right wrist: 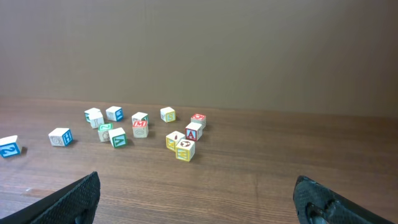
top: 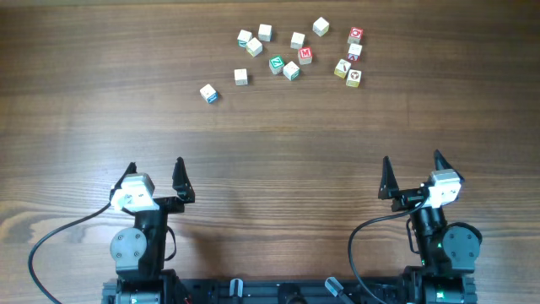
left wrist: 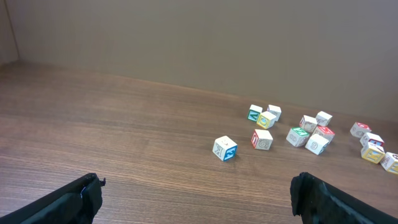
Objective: Form a horizontal line
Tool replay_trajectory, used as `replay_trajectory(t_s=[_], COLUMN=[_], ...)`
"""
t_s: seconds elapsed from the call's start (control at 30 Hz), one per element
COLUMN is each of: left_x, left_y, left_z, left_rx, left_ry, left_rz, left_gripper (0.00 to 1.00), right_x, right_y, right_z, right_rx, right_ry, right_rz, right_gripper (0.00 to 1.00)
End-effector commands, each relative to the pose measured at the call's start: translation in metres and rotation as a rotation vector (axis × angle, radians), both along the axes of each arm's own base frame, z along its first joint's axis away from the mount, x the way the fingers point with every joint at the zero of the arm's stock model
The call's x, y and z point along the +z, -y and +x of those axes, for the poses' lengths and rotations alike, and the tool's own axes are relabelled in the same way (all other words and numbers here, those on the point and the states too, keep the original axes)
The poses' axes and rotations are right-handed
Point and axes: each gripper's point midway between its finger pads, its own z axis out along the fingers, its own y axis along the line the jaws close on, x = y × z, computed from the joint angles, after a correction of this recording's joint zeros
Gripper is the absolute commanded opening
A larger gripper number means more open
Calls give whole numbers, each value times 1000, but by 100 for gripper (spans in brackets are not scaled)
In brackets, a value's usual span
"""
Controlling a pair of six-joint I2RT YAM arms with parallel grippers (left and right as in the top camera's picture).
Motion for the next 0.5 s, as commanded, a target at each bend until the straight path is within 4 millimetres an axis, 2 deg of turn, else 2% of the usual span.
replay_trajectory(t_s=[0.0, 0.17, 0.33, 0.47], left_x=[-2, 6, 43, 76], left_y=[-1, 3, 12, 13], left_z=[0, 0, -6, -13], left_rx=[1, -20, -69, -74], left_ry=[-1, 32, 91, 61], left_rz=[19, 20, 23, 24], left_gripper=[100, 100, 100, 100], right_x=[2, 2, 2, 2], right_y=[0, 0, 0, 0], right_z=[0, 0, 0, 0], right_rx=[-4, -4, -4, -5], right_ry=[12, 12, 12, 12], right_rz=[-12, -12, -12, -13], right_gripper=[100, 100, 100, 100])
